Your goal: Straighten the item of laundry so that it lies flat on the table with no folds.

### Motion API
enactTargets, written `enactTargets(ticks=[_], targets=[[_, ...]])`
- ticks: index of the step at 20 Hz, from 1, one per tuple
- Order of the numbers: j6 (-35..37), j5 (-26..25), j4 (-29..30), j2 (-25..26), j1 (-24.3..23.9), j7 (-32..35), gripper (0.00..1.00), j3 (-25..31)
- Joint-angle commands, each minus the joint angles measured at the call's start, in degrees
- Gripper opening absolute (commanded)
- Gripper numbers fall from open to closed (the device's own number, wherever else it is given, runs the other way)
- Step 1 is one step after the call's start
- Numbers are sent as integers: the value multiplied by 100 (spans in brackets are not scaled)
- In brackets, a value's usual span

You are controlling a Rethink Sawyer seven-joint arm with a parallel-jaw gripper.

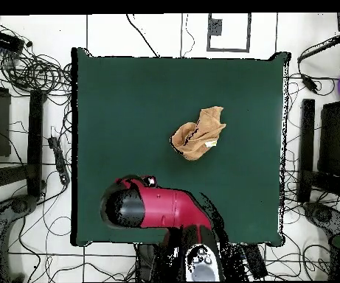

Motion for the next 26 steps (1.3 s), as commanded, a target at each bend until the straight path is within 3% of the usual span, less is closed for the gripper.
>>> enactTargets(ticks=[1, 5, 26], targets=[[-172, 181, -899, 975, 271, 1089, 100, 223], [-225, 179, -1071, 1185, 194, 1027, 100, 274], [1839, -215, -1510, 92, -31, 378, 100, -52]])
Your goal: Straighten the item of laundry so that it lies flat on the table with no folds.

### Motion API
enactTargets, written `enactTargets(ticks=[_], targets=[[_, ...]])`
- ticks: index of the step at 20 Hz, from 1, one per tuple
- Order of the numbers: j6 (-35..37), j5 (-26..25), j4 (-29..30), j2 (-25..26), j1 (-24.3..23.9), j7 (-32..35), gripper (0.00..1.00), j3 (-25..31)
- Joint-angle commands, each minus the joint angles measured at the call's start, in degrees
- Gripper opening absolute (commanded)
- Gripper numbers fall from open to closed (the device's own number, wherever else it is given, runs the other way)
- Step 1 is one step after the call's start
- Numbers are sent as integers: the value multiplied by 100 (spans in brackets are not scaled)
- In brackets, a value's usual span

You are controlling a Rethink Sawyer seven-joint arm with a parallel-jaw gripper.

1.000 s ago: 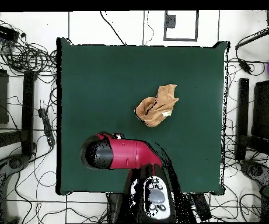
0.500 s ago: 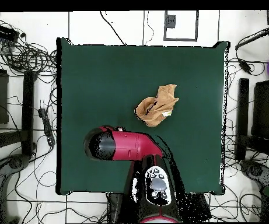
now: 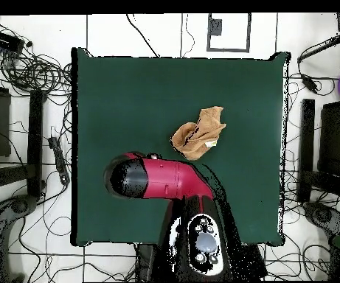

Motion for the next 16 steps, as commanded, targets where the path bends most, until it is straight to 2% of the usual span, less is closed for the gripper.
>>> enactTargets(ticks=[1, 11, 16], targets=[[1285, -237, -444, -358, -51, 344, 100, -22], [951, -679, -301, -314, -634, -8, 100, 44], [466, -912, -143, -116, -895, 86, 100, 207]])
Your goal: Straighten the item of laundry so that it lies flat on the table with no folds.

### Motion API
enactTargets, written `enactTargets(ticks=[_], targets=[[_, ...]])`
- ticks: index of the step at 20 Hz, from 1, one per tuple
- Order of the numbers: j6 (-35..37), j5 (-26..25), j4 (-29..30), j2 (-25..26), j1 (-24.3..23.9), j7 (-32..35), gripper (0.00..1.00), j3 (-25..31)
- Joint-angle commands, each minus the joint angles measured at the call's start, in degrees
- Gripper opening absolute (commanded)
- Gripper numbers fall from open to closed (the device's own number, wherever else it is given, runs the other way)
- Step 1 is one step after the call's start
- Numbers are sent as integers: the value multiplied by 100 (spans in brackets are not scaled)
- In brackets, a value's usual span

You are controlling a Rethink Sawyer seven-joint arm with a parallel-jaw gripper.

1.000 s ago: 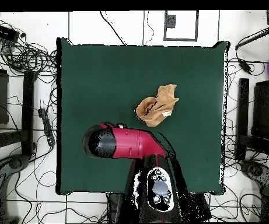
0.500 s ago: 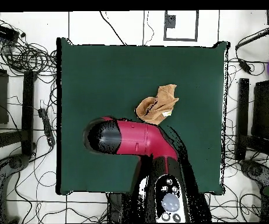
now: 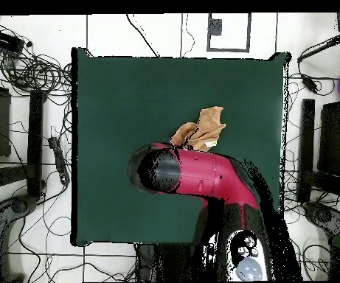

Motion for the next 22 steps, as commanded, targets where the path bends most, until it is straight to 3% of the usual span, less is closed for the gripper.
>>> enactTargets(ticks=[1, 15, 22], targets=[[-307, -492, 235, 454, -268, 100, 100, 302], [-2135, -408, 488, 1399, -206, 1258, 100, 380], [-2467, -155, 481, 1608, -3, 1437, 100, 216]])
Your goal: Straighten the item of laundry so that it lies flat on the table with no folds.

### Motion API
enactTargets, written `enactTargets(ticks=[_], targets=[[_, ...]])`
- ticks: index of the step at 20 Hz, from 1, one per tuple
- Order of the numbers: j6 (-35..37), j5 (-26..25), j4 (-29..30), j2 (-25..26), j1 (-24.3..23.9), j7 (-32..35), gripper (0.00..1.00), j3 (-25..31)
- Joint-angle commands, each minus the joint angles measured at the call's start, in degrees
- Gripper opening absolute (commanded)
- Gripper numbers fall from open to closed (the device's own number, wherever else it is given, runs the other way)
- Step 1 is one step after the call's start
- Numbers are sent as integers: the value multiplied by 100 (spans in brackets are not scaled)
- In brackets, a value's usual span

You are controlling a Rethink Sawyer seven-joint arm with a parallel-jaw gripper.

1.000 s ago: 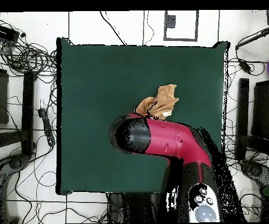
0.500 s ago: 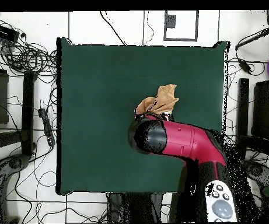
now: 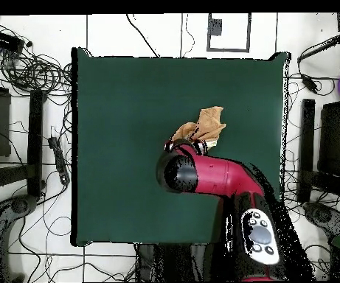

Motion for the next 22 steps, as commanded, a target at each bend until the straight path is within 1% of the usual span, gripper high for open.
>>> enactTargets(ticks=[1, 6, 13, 15, 17, 19, 21, 22], targets=[[-317, 303, 420, 586, 332, 1429, 100, 205], [-227, 461, 474, 794, 295, 1455, 100, 159], [-61, 440, 434, 829, 381, 1342, 100, -28], [84, 395, 379, 842, 461, 1279, 100, -182], [281, 398, 418, 790, 494, 1240, 100, -268], [500, 426, 528, 635, 535, 1220, 100, -332], [531, 460, 637, 565, 570, 1255, 100, -377], [386, 480, 668, 618, 566, 1311, 100, -375]])
